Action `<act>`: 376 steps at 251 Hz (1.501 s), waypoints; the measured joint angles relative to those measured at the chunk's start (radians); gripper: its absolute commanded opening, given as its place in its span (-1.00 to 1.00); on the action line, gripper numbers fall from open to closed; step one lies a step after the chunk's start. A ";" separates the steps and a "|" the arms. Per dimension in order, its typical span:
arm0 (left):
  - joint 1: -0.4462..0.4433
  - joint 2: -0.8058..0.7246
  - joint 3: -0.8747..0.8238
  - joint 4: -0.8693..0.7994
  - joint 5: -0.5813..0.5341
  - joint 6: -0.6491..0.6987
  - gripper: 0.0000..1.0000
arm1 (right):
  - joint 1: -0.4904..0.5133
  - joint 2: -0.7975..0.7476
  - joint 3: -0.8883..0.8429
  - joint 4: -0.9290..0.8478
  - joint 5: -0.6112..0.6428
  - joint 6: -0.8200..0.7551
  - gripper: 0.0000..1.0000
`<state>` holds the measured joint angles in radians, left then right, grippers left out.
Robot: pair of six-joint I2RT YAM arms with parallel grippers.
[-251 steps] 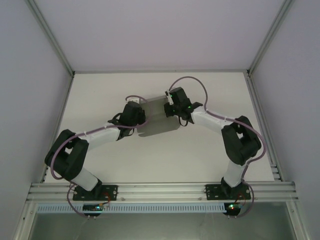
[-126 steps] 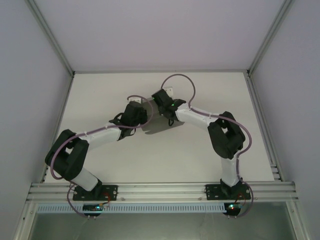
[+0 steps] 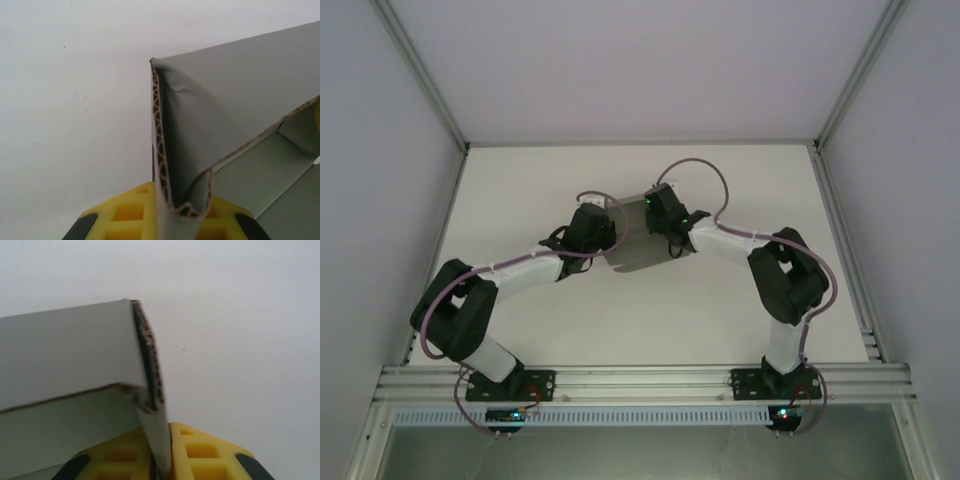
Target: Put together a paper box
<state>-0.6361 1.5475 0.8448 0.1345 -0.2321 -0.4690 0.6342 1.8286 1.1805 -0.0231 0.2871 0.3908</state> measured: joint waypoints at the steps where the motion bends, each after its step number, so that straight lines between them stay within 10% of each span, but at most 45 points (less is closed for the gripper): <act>1: 0.000 0.000 0.000 0.000 0.000 0.000 -1.00 | -0.001 -0.002 -0.003 0.003 -0.005 0.000 -0.66; 67: 0.002 0.000 0.006 -0.003 -0.009 0.000 -1.00 | -0.061 -0.041 -0.089 0.167 -0.196 -0.043 -0.55; 134: 0.002 0.000 0.012 -0.010 -0.011 0.005 -1.00 | -0.086 -0.042 -0.123 0.225 -0.270 -0.061 -0.93; 245: -0.001 0.010 0.052 -0.001 -0.003 0.000 -1.00 | 0.044 0.087 0.169 -0.119 0.262 0.051 -1.00; 319: -0.017 0.033 0.064 -0.004 0.019 -0.011 -1.00 | 0.055 0.122 0.217 -0.239 0.343 0.158 -1.00; 376: -0.008 0.033 0.067 -0.051 0.006 0.008 -1.00 | -0.010 0.004 -0.094 0.179 0.066 -0.049 -0.24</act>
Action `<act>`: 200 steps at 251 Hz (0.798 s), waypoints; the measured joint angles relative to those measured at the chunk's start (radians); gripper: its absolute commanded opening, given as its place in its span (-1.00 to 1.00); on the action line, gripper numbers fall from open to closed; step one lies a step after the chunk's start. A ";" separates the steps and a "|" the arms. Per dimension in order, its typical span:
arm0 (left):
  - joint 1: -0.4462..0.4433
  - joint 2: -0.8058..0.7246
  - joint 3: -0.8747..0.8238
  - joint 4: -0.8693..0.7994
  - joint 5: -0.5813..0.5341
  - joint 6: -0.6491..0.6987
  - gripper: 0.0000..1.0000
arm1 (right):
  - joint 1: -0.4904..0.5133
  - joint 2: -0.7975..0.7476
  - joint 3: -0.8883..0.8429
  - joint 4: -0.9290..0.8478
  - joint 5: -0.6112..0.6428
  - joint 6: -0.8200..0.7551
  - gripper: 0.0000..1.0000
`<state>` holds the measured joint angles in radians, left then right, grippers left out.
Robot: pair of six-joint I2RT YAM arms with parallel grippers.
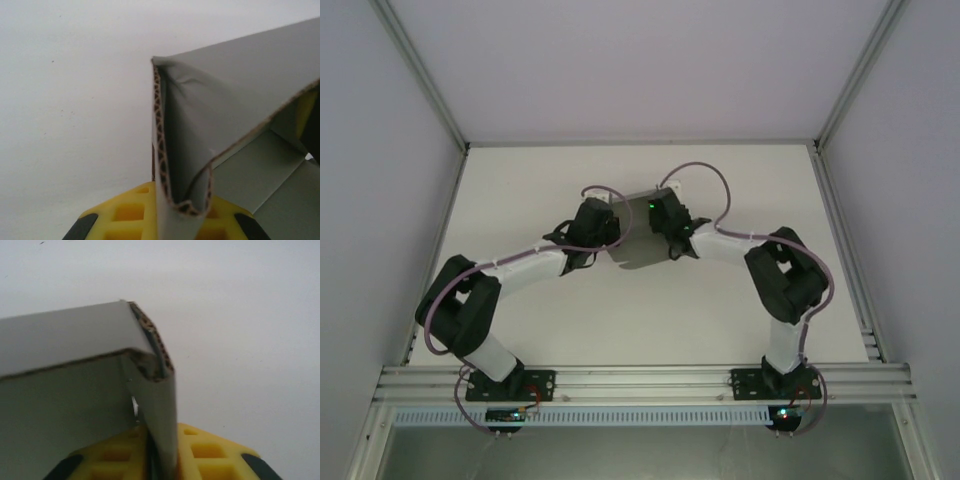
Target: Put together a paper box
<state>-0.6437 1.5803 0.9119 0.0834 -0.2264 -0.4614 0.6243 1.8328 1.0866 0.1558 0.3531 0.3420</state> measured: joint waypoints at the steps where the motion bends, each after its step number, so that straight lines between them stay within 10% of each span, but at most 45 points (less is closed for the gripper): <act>1: 0.000 0.000 0.000 -0.002 0.000 0.000 -1.00 | -0.002 -0.002 -0.005 0.005 -0.007 0.000 -0.22; 60: 0.002 0.000 0.002 -0.012 -0.009 0.000 -1.00 | -0.120 -0.139 -0.233 0.265 -0.433 -0.095 0.98; 121: 0.002 0.000 0.002 -0.010 -0.010 0.001 -1.00 | -0.118 -0.275 -0.305 0.359 -0.608 -0.101 0.98; 200: 0.013 -0.002 0.031 -0.070 0.032 0.179 -1.00 | -0.118 -0.590 -0.401 0.268 -0.444 -0.100 0.99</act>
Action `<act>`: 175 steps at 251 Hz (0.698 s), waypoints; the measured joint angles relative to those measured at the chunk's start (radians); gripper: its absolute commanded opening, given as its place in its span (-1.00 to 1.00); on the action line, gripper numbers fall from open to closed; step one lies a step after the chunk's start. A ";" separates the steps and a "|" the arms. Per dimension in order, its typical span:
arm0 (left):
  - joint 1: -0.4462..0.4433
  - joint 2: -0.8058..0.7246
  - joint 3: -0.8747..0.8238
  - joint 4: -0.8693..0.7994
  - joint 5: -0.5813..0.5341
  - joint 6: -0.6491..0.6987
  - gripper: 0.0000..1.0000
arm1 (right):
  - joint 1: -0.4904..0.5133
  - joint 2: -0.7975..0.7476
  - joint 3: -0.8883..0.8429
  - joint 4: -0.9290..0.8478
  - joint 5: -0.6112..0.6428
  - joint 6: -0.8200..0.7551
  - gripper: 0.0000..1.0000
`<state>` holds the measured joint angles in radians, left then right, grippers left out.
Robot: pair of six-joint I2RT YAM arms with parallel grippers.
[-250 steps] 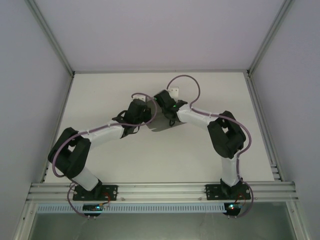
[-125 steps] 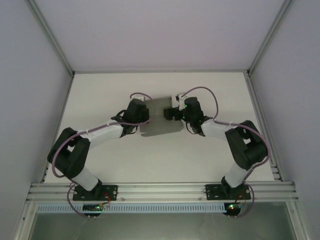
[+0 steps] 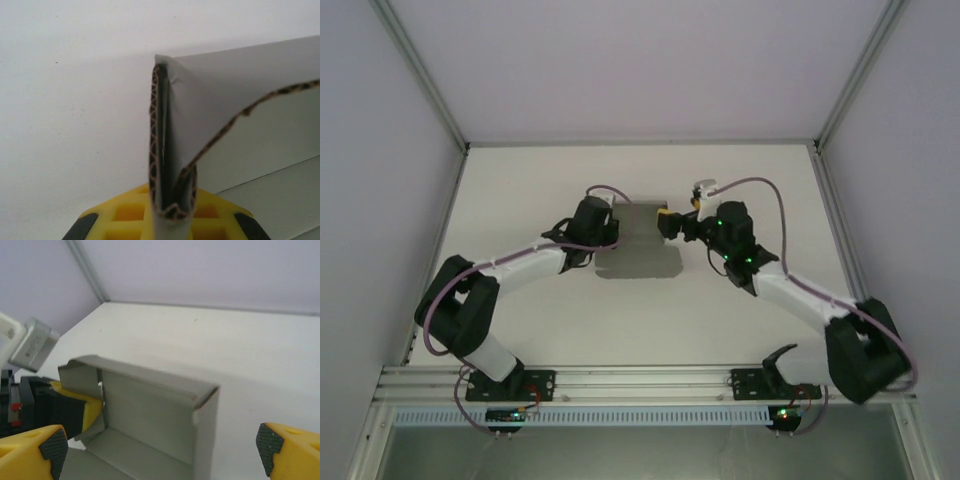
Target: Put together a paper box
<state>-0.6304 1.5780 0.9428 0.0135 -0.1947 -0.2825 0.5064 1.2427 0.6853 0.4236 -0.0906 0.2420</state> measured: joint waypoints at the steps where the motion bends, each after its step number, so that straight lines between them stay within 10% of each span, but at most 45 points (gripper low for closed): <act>1: 0.000 0.000 0.001 -0.003 0.003 0.004 -1.00 | 0.000 -0.004 -0.001 -0.003 0.003 0.000 0.98; 99: -0.017 0.067 0.306 -0.551 0.353 0.556 -1.00 | -0.029 -0.352 -0.013 -0.512 0.195 -0.005 0.99; 175: -0.121 0.269 0.407 -0.783 0.241 0.634 -1.00 | -0.097 -0.370 -0.013 -0.698 0.207 -0.005 0.99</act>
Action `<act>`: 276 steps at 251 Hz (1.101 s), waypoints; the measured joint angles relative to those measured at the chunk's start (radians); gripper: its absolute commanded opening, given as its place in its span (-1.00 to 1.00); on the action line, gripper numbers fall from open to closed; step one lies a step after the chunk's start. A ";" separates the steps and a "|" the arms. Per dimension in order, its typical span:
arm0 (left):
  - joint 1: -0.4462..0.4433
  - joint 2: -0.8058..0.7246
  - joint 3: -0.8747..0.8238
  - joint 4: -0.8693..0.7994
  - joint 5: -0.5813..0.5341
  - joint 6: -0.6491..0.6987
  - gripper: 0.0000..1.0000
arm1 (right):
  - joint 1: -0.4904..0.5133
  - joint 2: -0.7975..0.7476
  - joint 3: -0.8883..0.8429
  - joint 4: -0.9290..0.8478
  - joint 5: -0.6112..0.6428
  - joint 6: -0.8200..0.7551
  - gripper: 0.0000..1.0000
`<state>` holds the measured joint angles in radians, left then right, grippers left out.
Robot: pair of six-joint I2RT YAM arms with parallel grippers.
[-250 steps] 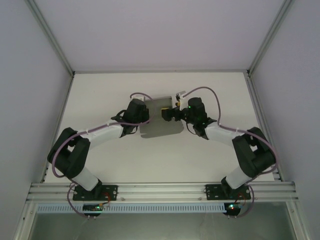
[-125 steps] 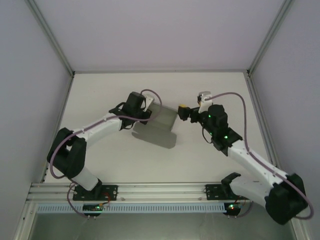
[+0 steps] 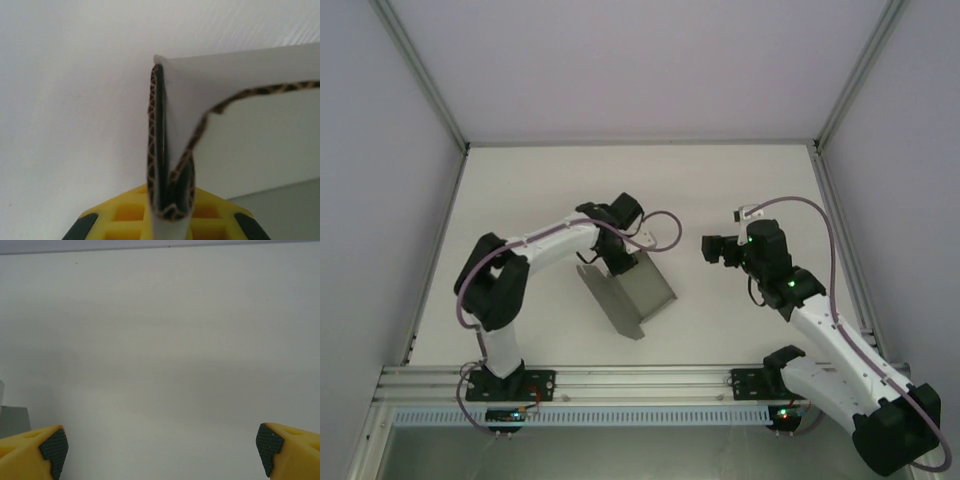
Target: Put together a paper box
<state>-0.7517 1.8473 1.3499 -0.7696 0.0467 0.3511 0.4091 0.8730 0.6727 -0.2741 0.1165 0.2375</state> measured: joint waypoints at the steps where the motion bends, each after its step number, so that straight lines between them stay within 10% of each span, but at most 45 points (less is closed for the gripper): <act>1: -0.002 0.003 0.001 -0.001 -0.004 0.000 -1.00 | -0.002 0.000 0.000 0.000 0.000 0.000 0.99; 130: -0.161 0.367 0.238 0.057 -0.742 0.076 -0.88 | -0.061 0.000 -0.002 -0.008 -0.043 0.009 0.98; 162: -0.159 0.367 0.237 0.098 -0.788 0.097 -0.15 | -0.076 0.004 -0.006 -0.008 -0.054 0.009 0.99; 276: -0.122 0.193 0.184 0.111 -0.542 0.221 0.68 | -0.127 0.011 -0.008 -0.009 -0.152 0.007 0.98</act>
<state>-0.8734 2.0399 1.5337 -0.6590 -0.4953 0.5720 0.2821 0.8841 0.6643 -0.2832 -0.0353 0.2443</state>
